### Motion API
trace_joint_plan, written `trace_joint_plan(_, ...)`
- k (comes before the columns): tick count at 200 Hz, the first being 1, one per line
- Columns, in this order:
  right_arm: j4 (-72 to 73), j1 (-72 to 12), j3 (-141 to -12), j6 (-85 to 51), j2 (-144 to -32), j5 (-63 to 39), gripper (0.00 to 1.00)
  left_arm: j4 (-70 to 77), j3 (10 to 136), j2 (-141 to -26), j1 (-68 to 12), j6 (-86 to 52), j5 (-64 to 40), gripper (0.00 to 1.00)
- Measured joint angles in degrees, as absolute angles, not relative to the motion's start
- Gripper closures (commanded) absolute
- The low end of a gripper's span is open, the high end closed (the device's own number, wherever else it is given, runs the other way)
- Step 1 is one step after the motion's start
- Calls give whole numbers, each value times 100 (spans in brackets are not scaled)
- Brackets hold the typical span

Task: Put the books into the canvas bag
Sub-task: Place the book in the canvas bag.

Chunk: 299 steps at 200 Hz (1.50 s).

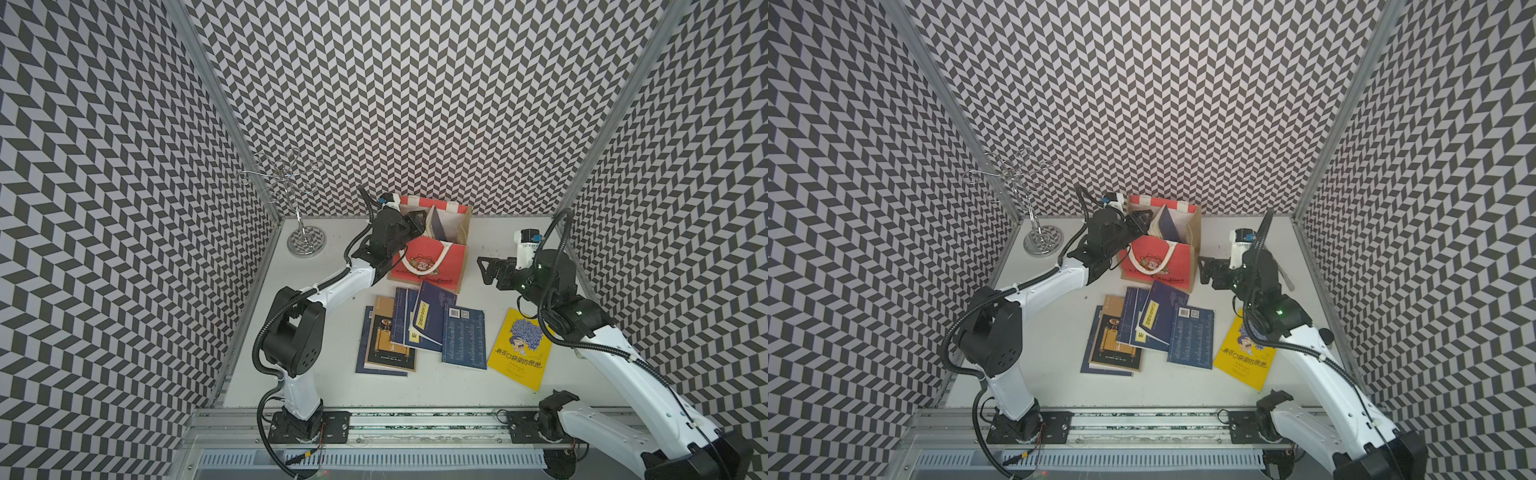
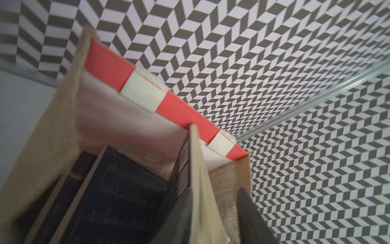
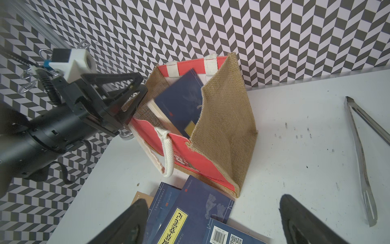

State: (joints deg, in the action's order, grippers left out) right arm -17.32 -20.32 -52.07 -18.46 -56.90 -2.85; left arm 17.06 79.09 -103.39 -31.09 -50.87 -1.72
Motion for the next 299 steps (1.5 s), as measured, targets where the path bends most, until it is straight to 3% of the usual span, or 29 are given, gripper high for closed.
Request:
trace_joint_plan(67,-1662,-2032,-5011,-1846,-5693,-392,3,1728,7907,-10226,-2989,-4845,-548,18)
trace_joint_plan(104,-1616,-2032,-4864,-1848,-5782,-580,1,1627,7456,-9404,-2947,-4265,-812,6)
trace_joint_plan(183,-1184,-2032,-4018,-1844,-6226,-1487,1,1026,5290,-7349,-3002,-3304,-1389,4)
trace_joint_plan(246,-408,-2034,-3494,-1966,-7201,-2696,1,742,3767,-7059,-3479,-3413,-1702,5)
trace_joint_plan(299,-207,-2032,-2810,-2408,-7262,-2255,0,860,3413,-7083,-4058,-3551,-1994,5)
